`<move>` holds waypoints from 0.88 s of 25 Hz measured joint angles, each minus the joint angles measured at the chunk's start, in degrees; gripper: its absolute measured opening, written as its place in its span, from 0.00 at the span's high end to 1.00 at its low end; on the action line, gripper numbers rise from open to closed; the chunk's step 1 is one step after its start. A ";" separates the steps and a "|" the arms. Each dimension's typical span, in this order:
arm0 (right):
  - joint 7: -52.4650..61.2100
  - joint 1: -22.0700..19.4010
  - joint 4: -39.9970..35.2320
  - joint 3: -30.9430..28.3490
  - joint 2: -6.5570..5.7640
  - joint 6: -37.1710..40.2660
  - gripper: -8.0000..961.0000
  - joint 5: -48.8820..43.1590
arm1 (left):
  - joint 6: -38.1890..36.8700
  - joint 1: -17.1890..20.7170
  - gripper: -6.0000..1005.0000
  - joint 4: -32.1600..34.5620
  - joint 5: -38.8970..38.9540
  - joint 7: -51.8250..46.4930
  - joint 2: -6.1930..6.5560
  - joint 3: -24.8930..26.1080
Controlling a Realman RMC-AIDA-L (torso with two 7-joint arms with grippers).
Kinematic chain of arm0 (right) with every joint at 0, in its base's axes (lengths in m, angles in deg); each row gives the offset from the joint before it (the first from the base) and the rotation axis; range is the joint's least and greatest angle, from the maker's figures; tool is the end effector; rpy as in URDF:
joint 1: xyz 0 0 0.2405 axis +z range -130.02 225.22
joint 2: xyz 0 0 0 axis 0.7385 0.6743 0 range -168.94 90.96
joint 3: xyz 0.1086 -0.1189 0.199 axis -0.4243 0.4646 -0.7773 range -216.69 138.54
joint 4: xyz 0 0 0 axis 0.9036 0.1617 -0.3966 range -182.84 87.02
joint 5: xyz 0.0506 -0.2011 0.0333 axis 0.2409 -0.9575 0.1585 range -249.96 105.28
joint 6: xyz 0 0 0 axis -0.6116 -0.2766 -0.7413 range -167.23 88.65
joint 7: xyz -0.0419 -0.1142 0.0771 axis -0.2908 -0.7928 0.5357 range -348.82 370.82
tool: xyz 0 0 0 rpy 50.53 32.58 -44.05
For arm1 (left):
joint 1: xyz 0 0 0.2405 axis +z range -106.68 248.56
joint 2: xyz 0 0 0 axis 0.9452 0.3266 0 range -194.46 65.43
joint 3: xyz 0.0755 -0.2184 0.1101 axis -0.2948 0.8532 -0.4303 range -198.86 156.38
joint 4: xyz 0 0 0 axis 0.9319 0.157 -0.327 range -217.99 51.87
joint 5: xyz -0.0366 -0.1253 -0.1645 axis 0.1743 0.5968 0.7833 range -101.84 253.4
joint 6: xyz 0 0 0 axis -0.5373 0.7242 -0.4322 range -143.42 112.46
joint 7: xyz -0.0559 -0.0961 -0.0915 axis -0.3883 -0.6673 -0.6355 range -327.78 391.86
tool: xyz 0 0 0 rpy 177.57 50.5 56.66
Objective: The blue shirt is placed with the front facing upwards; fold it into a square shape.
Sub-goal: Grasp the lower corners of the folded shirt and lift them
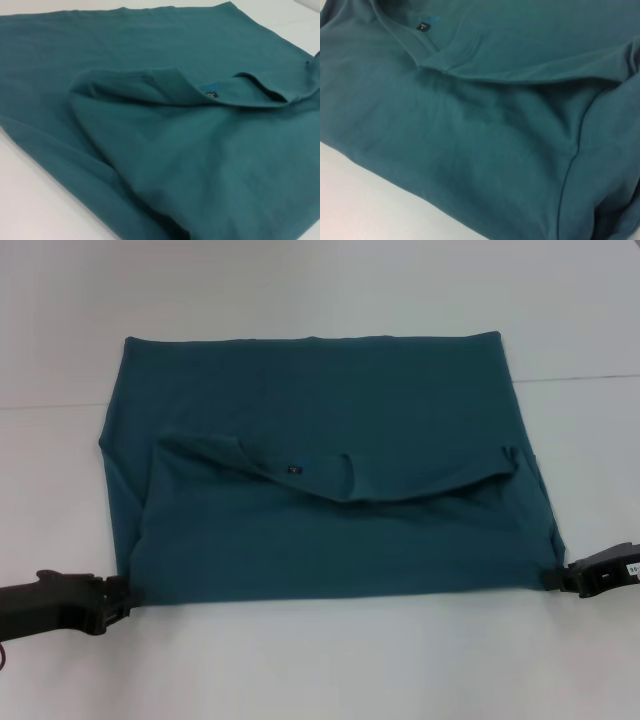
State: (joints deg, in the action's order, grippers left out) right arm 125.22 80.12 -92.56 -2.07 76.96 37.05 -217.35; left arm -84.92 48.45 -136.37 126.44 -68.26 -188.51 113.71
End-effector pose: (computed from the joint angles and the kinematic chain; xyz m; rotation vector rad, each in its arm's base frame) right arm 0.3319 0.3519 0.0385 -2.3887 1.2754 -0.0036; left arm -0.3165 0.3317 0.0033 -2.4087 -0.9860 -0.2026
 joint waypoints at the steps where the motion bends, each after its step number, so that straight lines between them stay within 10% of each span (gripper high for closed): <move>1: 0.00 0.00 0.00 0.00 0.00 0.02 0.96 0.00 | 0.11 -0.07 0.83 0.00 0.06 -0.10 -0.01 0.14; 22: 0.04 0.00 0.00 0.01 -0.03 0.57 0.96 -0.01 | 2.93 -2.03 0.19 1.68 -0.31 -7.53 0.34 0.29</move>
State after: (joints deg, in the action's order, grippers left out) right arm 125.26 80.12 -92.56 -2.06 76.93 37.62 -217.36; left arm -81.99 46.42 -134.69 126.12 -75.78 -188.17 114.00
